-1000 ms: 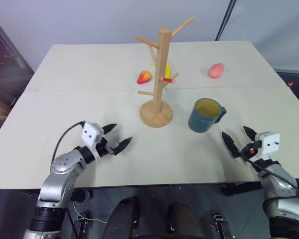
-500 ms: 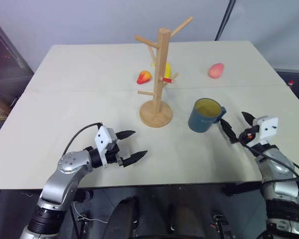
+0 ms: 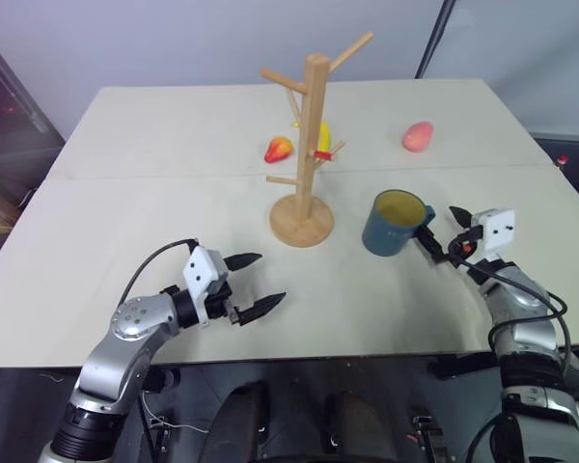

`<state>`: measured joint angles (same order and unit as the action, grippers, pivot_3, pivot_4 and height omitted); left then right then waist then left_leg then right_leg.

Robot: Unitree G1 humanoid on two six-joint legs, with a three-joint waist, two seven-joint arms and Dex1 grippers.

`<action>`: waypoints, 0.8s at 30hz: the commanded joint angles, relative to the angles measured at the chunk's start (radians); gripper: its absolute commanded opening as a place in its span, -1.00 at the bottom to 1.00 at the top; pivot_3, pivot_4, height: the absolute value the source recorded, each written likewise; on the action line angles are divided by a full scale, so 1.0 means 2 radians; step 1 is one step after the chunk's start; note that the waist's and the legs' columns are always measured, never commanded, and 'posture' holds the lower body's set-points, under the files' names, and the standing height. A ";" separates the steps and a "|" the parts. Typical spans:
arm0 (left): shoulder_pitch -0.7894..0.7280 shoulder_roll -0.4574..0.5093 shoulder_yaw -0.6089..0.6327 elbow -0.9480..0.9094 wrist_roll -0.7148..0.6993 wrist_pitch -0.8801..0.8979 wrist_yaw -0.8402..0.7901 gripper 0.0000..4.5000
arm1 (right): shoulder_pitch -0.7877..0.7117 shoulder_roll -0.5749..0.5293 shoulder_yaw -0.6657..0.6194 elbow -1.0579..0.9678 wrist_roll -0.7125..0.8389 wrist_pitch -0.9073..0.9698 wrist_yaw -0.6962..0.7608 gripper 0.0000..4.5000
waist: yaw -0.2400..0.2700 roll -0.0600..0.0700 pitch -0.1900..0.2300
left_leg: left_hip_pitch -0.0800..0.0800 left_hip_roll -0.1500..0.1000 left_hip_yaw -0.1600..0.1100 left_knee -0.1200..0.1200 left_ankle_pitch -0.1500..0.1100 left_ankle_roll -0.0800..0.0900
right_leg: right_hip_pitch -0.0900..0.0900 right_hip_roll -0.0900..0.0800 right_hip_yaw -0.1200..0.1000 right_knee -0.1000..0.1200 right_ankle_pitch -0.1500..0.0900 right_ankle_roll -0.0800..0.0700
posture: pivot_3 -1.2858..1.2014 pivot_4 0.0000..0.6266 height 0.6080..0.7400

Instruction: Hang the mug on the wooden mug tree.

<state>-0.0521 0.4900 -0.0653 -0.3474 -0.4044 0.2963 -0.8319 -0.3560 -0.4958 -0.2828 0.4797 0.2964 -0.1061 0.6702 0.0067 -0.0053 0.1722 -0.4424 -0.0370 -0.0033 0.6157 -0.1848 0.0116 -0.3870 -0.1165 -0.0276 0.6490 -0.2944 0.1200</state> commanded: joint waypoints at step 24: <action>-0.025 0.007 0.009 0.006 0.004 -0.018 -0.005 1.00 | 0.036 -0.095 0.098 -0.367 -0.085 0.067 0.050 -0.99 | 0.000 0.001 0.001 | 0.000 0.000 0.000 0.000 0.000 0.000 | -0.001 0.000 0.000 0.000 0.000 -0.001 | 0.03 -0.52 1.00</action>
<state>-0.0871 0.4991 -0.0627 -0.3248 -0.4006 0.2864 -0.8409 -0.2536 -0.6698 -0.1023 -0.1479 0.1441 0.0015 0.7710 0.0070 -0.0035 0.1732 -0.4427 -0.0366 -0.0035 0.6154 -0.1850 0.0114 -0.3883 -0.1170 -0.0274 0.6489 -0.2957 0.1177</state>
